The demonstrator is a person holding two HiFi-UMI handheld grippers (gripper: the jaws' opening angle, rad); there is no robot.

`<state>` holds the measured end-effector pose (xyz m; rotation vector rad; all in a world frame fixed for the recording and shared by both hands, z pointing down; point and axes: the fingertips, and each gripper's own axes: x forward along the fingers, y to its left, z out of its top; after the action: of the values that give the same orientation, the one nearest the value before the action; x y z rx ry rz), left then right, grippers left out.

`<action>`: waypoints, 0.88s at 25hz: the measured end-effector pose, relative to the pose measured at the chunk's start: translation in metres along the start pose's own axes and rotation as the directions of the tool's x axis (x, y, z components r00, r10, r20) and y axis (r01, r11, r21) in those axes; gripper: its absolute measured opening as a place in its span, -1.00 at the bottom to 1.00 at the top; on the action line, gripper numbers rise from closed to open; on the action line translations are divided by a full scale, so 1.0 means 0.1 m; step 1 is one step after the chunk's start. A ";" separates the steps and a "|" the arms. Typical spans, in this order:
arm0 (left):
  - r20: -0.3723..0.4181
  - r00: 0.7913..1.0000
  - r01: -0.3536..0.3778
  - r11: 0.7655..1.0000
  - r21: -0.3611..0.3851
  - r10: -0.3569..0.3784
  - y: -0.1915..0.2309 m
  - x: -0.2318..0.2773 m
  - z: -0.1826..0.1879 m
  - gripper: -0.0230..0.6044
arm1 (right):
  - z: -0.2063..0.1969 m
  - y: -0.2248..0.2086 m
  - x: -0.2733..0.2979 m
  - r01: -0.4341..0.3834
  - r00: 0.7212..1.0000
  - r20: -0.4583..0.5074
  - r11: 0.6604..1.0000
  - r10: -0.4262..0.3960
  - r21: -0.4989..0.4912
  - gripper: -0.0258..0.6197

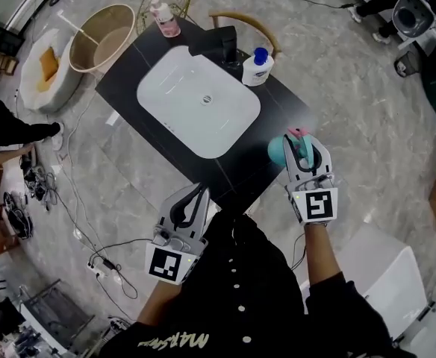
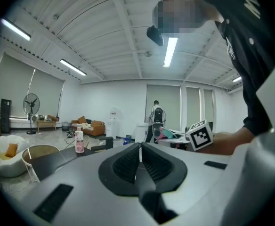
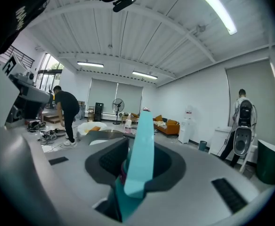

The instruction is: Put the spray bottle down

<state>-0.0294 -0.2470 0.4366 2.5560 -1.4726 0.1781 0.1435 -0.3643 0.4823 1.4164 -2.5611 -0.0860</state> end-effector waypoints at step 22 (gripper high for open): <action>-0.184 0.983 -0.026 0.992 -0.120 0.004 0.06 -0.17 -0.98 -0.85 | -0.91 0.25 0.99 -0.089 0.995 -0.054 0.995 0.087 -0.043 -0.61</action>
<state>-0.0439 -0.2140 0.5298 2.3632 -1.3900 0.3073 0.0917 -0.4294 0.5899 1.2712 -2.5580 -0.0912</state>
